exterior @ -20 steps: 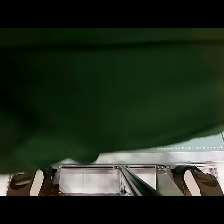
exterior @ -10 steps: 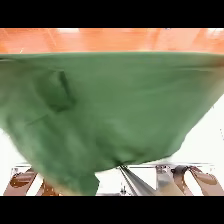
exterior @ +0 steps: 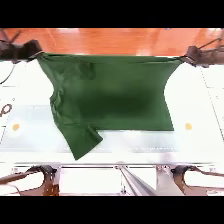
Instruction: Fold the shirts.
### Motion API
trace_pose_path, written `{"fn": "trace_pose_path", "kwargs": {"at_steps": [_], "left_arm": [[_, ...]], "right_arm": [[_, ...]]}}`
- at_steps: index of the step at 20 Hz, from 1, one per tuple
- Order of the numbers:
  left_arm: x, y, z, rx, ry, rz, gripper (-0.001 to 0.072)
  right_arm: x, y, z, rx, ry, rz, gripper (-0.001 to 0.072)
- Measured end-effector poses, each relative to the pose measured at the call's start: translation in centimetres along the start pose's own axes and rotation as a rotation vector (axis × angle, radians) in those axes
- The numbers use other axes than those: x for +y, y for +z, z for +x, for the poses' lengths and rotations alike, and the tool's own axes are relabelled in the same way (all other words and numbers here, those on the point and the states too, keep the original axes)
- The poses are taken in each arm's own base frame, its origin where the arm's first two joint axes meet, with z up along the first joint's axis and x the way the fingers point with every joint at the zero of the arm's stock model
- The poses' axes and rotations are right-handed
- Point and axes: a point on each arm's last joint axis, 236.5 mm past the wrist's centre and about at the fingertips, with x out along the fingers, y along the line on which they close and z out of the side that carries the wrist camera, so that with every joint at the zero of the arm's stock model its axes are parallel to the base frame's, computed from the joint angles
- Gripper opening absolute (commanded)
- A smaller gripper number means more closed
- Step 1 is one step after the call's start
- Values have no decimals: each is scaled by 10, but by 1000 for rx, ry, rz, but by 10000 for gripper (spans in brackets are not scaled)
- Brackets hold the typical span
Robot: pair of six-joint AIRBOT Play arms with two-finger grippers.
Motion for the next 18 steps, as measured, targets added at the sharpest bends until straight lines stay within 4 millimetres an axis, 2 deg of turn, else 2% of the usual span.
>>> {"fn": "trace_pose_path", "kwargs": {"at_steps": [3,5,7,11,18], "left_arm": [[12,-9,60,91,14,-52,17],[17,-21,88,157,16,-78,17],[18,-33,104,211,10,-105,17],[13,-43,111,265,-28,-129,17],[16,-91,88,502,-78,-6,17]], "right_arm": [[-19,11,46,37,17,52,22],[-27,15,67,58,23,77,23],[-33,13,80,84,29,89,23],[-36,1,90,148,43,84,23],[-50,-37,86,314,-8,31,23]]}}
